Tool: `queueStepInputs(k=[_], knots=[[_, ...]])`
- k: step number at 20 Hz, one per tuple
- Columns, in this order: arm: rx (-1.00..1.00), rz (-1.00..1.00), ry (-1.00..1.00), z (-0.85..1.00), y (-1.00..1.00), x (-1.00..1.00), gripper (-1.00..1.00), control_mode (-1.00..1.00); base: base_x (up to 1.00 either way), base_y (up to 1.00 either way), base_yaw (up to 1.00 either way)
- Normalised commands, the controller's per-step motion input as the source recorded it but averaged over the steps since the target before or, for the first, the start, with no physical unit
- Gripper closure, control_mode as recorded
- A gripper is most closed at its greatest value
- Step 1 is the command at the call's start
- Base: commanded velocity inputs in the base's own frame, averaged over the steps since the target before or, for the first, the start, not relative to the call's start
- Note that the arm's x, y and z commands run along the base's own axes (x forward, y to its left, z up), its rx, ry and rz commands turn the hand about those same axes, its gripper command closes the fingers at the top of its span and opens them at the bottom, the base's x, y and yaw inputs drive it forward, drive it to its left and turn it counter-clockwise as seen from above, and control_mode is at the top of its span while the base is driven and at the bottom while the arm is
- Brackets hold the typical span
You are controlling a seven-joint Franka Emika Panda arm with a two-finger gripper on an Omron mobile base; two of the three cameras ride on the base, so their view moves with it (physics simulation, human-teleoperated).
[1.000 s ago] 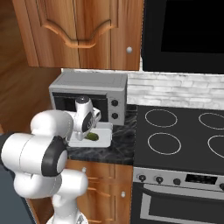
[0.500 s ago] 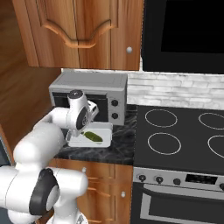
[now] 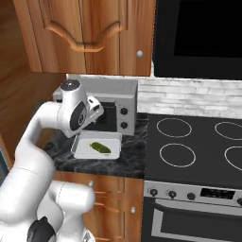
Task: Take the cucumber and squash out of the freezer and place them in the tupperware container on the counter. Then put the tupperware containing the vegetables back in the freezer.
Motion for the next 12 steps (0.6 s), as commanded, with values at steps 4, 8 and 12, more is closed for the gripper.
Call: queueStepInputs(k=[4, 8, 12], knots=[[0.44, -0.51, -0.30, 0.31, 0.01, -0.98, -1.00, -1.00, 0.00, 0.00, 0.00], [0.26, -0.37, -0.08, 0.97, 0.06, -0.57, -1.00, -1.00, 0.00, 0.00, 0.00], [0.06, -0.37, 0.05, 0.72, 0.00, -0.36, -1.00, -1.00, 0.00, 0.00, 0.00]])
